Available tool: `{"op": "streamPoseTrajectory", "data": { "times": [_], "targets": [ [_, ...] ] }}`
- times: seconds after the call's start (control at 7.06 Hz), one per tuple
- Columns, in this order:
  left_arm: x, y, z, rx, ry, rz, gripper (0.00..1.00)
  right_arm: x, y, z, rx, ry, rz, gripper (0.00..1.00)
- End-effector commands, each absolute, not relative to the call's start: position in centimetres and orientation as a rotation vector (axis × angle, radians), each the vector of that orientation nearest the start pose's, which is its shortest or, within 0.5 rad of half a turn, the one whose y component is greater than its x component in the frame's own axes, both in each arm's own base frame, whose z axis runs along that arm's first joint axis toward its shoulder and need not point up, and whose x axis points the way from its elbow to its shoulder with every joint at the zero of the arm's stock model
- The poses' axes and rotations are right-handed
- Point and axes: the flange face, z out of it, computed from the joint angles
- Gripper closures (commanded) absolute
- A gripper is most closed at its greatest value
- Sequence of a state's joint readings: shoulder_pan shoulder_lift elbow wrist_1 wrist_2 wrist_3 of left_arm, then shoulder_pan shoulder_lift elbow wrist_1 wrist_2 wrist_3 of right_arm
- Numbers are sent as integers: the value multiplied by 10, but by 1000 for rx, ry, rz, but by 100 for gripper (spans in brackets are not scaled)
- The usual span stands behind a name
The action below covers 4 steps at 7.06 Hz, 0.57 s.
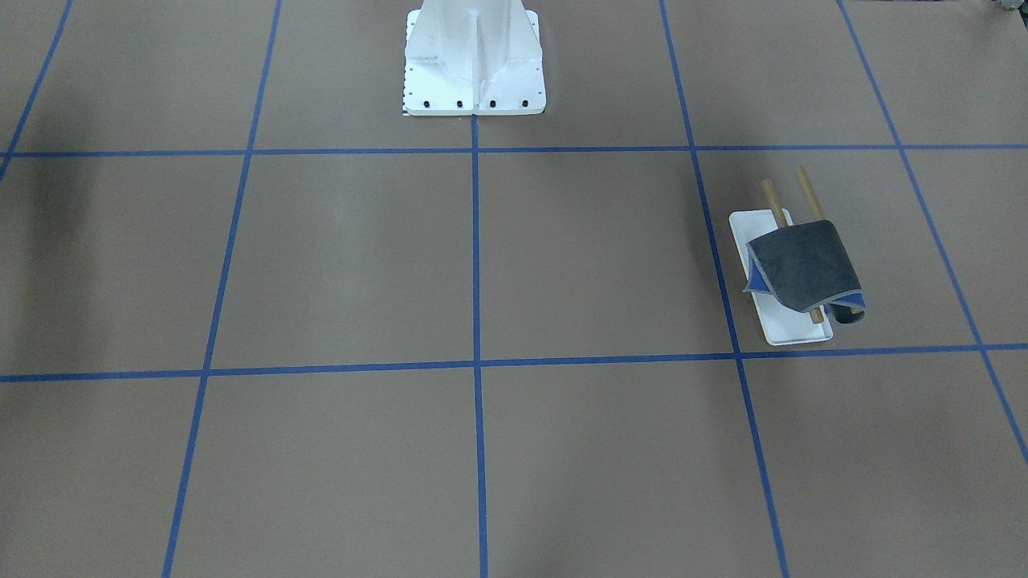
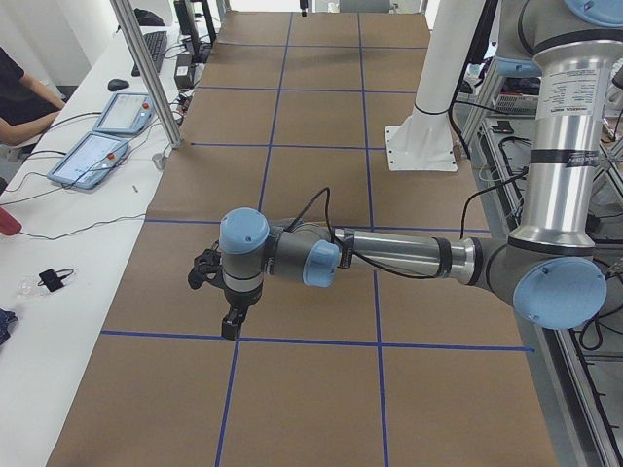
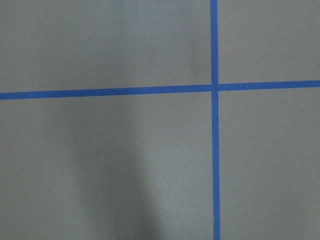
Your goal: Hang towel on rack
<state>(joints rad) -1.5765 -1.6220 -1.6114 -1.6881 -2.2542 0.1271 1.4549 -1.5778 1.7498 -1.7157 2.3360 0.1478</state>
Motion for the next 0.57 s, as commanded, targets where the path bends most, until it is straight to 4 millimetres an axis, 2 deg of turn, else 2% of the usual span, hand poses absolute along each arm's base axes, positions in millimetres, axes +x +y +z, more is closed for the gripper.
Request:
{"op": "streamPoseTrajectory", "data": {
  "times": [0.0,0.28,0.43],
  "targets": [
    [-76,-538,585,256,666,170,1,28,-470,618,-92,-714,29,0],
    [-66,-542,576,224,684,72,1,44,-460,623,-87,-706,57,0],
    [-65,-533,589,213,686,71,1,47,-457,625,-85,-706,52,0]
  ]
}}
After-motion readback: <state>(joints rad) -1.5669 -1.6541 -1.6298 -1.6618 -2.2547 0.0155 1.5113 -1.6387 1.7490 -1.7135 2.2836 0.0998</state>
